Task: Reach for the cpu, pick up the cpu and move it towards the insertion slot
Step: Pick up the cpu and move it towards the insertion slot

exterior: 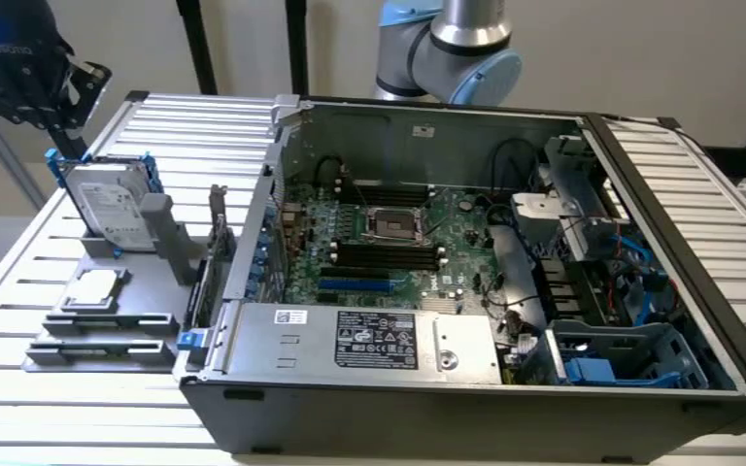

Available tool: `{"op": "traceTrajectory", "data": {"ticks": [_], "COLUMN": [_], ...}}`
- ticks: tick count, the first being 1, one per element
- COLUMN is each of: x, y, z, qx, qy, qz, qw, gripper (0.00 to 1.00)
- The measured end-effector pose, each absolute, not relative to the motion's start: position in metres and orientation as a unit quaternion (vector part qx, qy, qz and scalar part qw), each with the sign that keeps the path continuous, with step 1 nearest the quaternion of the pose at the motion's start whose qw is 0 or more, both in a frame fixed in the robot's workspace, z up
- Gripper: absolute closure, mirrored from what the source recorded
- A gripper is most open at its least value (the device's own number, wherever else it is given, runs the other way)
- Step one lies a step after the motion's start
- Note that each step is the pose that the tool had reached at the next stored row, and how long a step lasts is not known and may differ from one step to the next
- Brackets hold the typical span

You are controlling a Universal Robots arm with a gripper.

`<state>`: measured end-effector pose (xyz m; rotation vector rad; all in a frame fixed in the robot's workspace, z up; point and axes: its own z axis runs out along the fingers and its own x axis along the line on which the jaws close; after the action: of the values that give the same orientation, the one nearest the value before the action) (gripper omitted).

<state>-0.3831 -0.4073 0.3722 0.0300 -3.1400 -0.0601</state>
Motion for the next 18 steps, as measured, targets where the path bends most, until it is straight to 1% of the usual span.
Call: {"op": "traceTrajectory", "data": {"ticks": [7,18], "x": [-0.388,-0.413], "y": [-0.408,-0.423], "z": [0.371,0.357], "qx": [0.01,0.01], "qy": [-1.0,-1.0], "qz": [-0.019,-0.019], "qw": [0.0,0.002], "gripper": [0.89,0.89]}}
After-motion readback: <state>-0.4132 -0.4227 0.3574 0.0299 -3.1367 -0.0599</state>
